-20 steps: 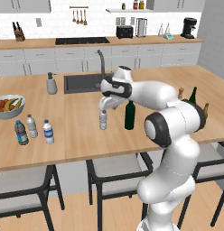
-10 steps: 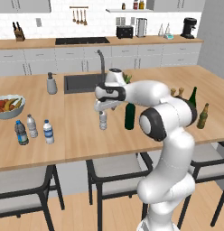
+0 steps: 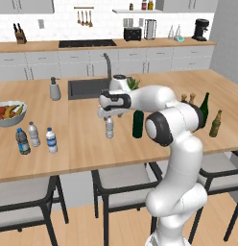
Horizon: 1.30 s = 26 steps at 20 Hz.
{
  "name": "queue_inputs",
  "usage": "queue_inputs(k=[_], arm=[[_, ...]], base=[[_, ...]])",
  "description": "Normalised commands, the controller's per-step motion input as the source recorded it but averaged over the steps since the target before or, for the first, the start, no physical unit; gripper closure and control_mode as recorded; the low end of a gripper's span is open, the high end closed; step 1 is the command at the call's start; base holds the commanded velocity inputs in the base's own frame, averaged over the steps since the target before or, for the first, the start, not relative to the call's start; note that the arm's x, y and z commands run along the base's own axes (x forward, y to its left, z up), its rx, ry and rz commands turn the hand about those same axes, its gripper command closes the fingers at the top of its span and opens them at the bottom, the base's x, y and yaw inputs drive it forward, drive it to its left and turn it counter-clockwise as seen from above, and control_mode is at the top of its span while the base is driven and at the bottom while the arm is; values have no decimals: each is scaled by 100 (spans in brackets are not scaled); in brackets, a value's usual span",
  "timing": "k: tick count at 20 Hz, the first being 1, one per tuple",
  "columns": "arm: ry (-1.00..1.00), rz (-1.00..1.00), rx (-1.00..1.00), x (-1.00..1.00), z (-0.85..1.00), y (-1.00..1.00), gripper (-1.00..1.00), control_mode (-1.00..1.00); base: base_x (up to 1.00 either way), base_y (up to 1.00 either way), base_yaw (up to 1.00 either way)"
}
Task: Move the plastic bottles in the middle to the plastics group, and the glass bottles in the middle to the glass group.
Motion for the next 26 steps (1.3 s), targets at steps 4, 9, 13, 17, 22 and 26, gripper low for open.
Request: queue_inputs(k=[4,9,13,17,22,26], arm=[[0,-11,0,28,-13,5,-100,-100],[0,-8,0,27,-17,9,-100,-100],[-1,-5,0,19,-8,9,-100,-100],[0,-5,0,12,-12,6,-100,-100],[0,-8,0,-5,-13,0,-100,-100],[-1,-9,0,-10,-11,0,-100,-100]], base=[[0,0,0],[0,0,0],[0,0,0],[0,0,0],[0,0,0],[0,0,0]])
